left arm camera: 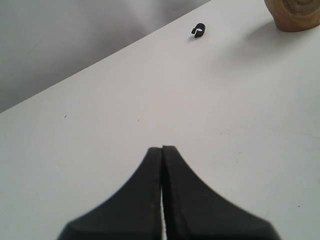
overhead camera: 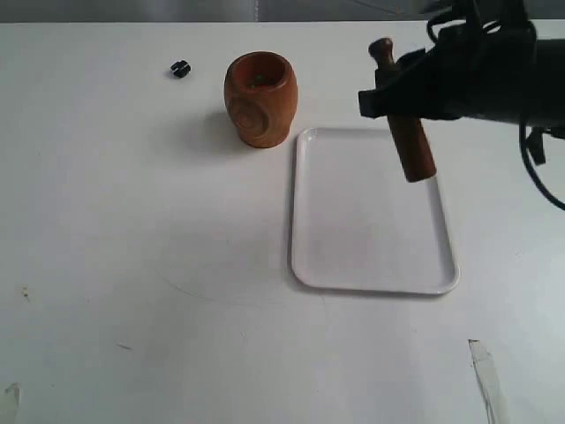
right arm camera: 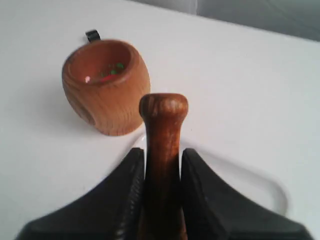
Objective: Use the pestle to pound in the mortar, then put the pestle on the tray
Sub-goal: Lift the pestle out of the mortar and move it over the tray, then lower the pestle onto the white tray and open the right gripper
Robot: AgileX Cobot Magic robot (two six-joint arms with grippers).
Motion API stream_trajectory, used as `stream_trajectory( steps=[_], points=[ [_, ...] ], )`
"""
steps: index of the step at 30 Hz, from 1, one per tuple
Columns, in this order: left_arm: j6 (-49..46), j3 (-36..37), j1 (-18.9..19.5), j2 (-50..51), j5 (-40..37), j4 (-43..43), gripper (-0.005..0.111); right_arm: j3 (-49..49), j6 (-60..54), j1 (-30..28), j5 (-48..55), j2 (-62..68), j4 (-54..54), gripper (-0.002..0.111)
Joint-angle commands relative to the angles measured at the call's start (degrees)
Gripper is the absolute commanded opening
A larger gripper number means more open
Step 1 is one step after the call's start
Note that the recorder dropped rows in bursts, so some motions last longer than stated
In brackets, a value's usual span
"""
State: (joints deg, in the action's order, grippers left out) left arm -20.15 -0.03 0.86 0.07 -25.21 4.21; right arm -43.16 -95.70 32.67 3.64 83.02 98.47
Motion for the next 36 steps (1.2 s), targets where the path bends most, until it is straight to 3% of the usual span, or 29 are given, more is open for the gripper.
stream_trajectory(
  steps=[1,6,17,20,25,28,32,36],
  points=[
    [0.47,0.03,-0.44,-0.07,0.17,-0.42,0.000,0.18,5.25,-0.14,-0.43,6.73,0.39,0.000],
    [0.47,0.03,-0.44,-0.07,0.17,-0.42,0.000,0.40,7.36,-0.14,-0.07,14.53,0.23,0.000],
    [0.47,0.03,-0.44,-0.07,0.17,-0.42,0.000,0.40,7.75,-0.04,1.41,16.27,-1.14,0.001],
    [0.47,0.03,-0.44,-0.07,0.17,-0.42,0.000,0.40,7.75,-0.04,0.93,16.27,-1.99,0.014],
    [0.47,0.03,-0.44,-0.07,0.17,-0.42,0.000,0.40,7.75,-0.04,1.06,16.27,-1.99,0.056],
    [0.47,0.03,-0.44,-0.07,0.17,-0.42,0.000,0.40,7.75,-0.04,0.23,16.27,-1.99,0.068],
    [0.47,0.03,-0.44,-0.07,0.17,-0.42,0.000,0.40,4.92,-0.04,-6.38,14.83,-4.25,0.067],
    [0.47,0.03,-0.44,-0.07,0.17,-0.42,0.000,0.40,4.84,-0.04,-18.75,10.76,-6.42,0.052]
  ],
)
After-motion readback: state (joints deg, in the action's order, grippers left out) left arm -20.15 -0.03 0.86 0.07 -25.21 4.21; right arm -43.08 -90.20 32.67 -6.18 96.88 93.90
